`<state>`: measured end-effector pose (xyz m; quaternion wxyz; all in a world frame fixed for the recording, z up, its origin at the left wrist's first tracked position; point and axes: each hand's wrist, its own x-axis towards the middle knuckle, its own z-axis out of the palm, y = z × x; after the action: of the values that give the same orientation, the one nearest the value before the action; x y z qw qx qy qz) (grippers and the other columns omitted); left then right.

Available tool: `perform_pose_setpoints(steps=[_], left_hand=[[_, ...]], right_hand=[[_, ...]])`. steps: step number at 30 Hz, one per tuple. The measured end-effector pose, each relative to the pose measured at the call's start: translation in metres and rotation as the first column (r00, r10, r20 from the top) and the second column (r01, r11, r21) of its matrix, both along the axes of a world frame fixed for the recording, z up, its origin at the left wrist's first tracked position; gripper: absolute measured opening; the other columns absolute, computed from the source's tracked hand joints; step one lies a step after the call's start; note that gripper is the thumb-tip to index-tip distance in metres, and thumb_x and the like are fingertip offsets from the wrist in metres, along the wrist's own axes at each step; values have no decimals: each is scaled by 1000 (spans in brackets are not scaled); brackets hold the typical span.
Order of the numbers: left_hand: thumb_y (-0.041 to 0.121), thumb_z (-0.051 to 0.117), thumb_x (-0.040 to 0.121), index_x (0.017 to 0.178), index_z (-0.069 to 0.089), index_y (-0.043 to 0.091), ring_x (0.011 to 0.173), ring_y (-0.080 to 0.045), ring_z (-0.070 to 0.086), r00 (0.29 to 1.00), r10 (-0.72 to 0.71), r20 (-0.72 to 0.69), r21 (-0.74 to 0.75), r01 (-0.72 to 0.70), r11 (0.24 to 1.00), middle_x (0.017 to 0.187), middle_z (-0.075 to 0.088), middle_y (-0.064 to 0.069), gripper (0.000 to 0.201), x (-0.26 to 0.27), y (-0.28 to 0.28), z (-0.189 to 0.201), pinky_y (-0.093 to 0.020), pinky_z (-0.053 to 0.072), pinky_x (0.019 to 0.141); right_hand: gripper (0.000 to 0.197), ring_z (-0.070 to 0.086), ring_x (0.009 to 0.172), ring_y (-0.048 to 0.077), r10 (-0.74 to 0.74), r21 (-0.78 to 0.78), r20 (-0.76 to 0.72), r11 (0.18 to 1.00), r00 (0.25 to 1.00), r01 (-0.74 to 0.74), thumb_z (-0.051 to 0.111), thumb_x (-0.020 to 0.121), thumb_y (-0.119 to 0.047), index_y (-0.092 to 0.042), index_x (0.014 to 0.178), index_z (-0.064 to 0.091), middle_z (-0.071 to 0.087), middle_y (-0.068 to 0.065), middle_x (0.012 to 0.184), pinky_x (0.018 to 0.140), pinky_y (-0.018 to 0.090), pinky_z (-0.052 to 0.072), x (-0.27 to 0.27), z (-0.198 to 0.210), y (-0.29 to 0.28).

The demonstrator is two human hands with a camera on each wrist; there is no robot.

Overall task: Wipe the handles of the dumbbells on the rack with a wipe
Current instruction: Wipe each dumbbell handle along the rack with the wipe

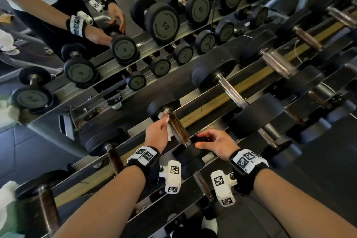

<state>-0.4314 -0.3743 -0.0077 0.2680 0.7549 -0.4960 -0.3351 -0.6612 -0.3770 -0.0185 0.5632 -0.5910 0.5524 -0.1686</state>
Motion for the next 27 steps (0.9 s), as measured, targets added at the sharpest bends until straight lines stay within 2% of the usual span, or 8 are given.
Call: perform_pose_setpoints(steps=[3,9,12,15,17,22,24,27], left_hand=[[22,44,103,142,50,28,104,-20,61,997,-64,49,38,62,997,119,64,-8,40,-9,5,-1,-28,46,91],[21,49,101,129,59,39,100,-7,63,962,-257,-93,117,267,957,119,64,4,34,-14,50,-6,-27,50,96],[21,48,101,123,61,43,90,2,63,955,-279,-99,128,290,948,109,67,9,34,-3,57,-5,-18,51,82],[23,46,102,133,55,39,71,1,62,995,-87,-44,55,90,994,90,67,7,36,12,39,-1,-11,44,60],[26,44,103,137,49,41,59,1,58,999,-24,-25,-19,24,1000,85,67,4,38,14,25,1,-11,42,54],[22,45,102,139,51,36,97,-15,64,995,-100,-28,0,100,995,119,66,-4,40,-7,12,-7,-31,52,90],[21,46,102,139,52,37,106,-15,63,993,-112,-25,11,112,994,127,63,-2,41,-13,18,-13,-30,50,97],[19,47,100,136,53,41,109,-10,59,980,-196,-32,8,197,980,131,60,1,42,-18,35,-19,-22,45,94]], right_hand=[[39,66,102,11,-14,0,18,1000,1000,14,84,75,-34,-27,110,70,72,-8,105,99,39,51,1,-1,1],[35,66,103,11,-5,7,32,1000,999,5,83,76,-34,-30,108,69,72,-8,104,101,42,51,-1,-3,0],[32,66,103,10,12,3,36,1000,999,-12,82,77,-34,-33,106,69,72,-8,104,101,42,51,-2,-3,1],[31,66,103,9,21,4,37,1000,999,-21,82,77,-35,-34,105,68,72,-8,105,101,42,50,-1,-3,1],[32,65,104,9,16,10,38,1000,999,-16,82,77,-35,-35,106,68,71,-8,106,101,41,50,-1,-2,1],[30,64,104,7,11,0,25,1000,1000,-11,81,77,-36,-38,103,66,70,-11,106,100,38,50,-1,-1,2],[28,64,103,7,8,-7,29,1000,1000,-8,82,77,-36,-40,101,66,70,-12,105,100,39,50,-1,-1,2],[28,65,103,9,8,-5,38,1000,999,-8,82,77,-34,-40,100,67,70,-10,105,101,41,50,-1,-1,1]])
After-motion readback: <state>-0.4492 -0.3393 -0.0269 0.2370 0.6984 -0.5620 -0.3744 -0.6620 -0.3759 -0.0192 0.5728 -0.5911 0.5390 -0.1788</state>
